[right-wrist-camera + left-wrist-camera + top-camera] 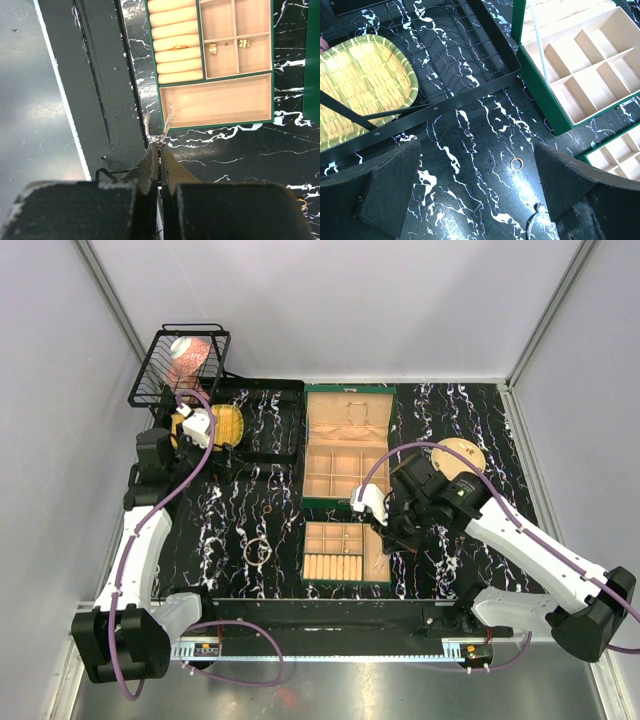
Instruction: Organize the mixed jewelry
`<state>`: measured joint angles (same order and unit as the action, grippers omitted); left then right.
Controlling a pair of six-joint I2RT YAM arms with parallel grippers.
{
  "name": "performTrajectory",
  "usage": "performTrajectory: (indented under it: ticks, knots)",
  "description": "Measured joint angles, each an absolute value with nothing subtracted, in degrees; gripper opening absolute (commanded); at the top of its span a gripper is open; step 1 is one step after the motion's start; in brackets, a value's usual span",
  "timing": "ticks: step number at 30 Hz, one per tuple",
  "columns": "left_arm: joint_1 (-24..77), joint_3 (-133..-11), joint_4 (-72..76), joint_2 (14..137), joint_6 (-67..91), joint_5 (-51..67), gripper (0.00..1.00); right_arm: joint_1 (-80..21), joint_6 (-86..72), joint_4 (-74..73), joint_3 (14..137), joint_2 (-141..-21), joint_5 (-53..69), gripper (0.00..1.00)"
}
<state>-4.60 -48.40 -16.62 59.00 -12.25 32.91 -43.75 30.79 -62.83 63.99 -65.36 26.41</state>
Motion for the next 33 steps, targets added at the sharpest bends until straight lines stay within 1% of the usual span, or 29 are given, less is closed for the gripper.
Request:
performTrajectory:
  ticks: [16,33]
  knots:
    - [-4.6,-48.4,-16.62,59.0,-12.53,32.71,0.99,-45.82,30.09,-62.15,62.98,-65.98,25.93,0.0]
    - [-4.6,-48.38,-16.4,59.0,-13.28,32.64,0.99,-46.19,31.03,-59.55,59.16,-68.42,21.91,0.0]
